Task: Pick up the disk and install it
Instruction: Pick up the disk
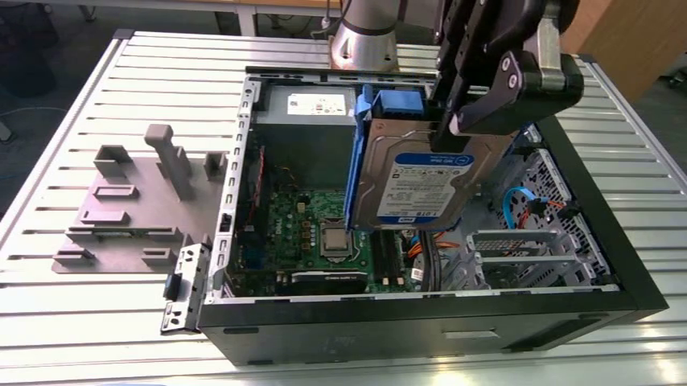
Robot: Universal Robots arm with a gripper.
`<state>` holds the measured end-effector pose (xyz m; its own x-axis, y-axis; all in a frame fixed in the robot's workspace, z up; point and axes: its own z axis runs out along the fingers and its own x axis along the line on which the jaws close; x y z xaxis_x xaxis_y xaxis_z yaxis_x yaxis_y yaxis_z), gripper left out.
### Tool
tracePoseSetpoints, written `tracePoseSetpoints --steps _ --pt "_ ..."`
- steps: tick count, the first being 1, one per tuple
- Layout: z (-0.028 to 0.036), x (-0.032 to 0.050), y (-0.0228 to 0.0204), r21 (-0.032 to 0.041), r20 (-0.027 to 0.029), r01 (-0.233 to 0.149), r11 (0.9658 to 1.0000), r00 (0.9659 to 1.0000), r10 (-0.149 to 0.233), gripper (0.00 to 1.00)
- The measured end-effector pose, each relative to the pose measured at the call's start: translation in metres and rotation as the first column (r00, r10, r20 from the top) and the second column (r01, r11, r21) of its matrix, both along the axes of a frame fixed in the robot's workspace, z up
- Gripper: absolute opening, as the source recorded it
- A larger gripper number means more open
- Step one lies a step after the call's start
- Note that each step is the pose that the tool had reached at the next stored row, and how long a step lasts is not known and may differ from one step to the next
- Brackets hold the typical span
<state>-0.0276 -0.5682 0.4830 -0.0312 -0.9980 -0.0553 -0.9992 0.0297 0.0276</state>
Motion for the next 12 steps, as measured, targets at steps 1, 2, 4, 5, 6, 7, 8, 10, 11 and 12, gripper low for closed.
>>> tracePoseSetpoints --steps 1,2,4,5,6,7,8,10,11,12 --pt "0.0 0.0001 -0.0013 0.0 0.0 0.0 1.0 1.0 0.0 0.35" --pt "-0.0001 0.0001 -0.0027 0.0001 0.0 0.0 1.0 1.0 0.0 0.35" --pt "-0.0001 0.0002 -0.0054 -0.0001 0.0 0.0 1.0 1.0 0.0 0.35" --pt "-0.0002 0.0002 -0.0066 0.0 0.0 0.0 1.0 1.0 0.0 0.35" --pt "-0.0003 0.0003 -0.0076 0.0 0.0 0.0 1.0 1.0 0.0 0.35" --pt "-0.0004 0.0003 -0.0088 0.0 0.0 0.0 1.0 1.0 0.0 0.35" --pt "-0.0004 0.0004 -0.0099 0.0001 0.0 0.0 1.0 1.0 0.0 0.35" --pt "-0.0005 0.0005 -0.0122 0.0 0.0 0.0 1.0 1.0 0.0 0.35" --pt "-0.0006 0.0005 -0.013 0.0 0.0 0.0 1.0 1.0 0.0 0.35" --pt "-0.0006 0.0004 -0.0132 0.0 0.0 0.001 1.0 1.0 -0.001 0.35"
